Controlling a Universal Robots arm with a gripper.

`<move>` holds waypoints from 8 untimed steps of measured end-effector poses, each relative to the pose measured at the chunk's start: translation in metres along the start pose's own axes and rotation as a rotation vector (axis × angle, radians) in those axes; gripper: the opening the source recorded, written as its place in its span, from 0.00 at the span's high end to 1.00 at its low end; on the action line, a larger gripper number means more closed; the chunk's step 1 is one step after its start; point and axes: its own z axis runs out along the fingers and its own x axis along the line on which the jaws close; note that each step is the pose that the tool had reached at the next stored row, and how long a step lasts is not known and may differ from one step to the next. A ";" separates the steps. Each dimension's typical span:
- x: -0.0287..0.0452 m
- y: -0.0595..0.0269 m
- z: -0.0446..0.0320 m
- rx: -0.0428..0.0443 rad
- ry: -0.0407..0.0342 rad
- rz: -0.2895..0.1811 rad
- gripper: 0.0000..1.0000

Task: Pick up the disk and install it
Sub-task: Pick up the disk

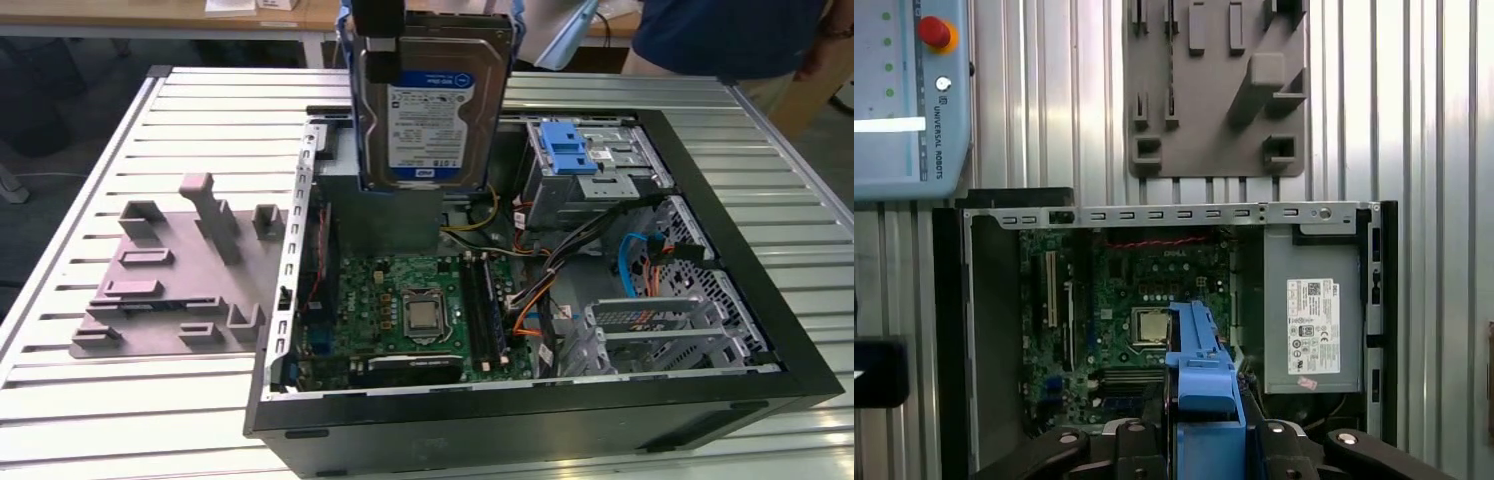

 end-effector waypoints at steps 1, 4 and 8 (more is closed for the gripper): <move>0.0007 -0.0022 0.0001 -0.0003 0.0001 0.000 0.64; 0.0025 -0.0087 0.0003 -0.0011 0.0002 0.000 0.64; 0.0046 -0.0180 0.0009 -0.0016 0.0001 0.000 0.64</move>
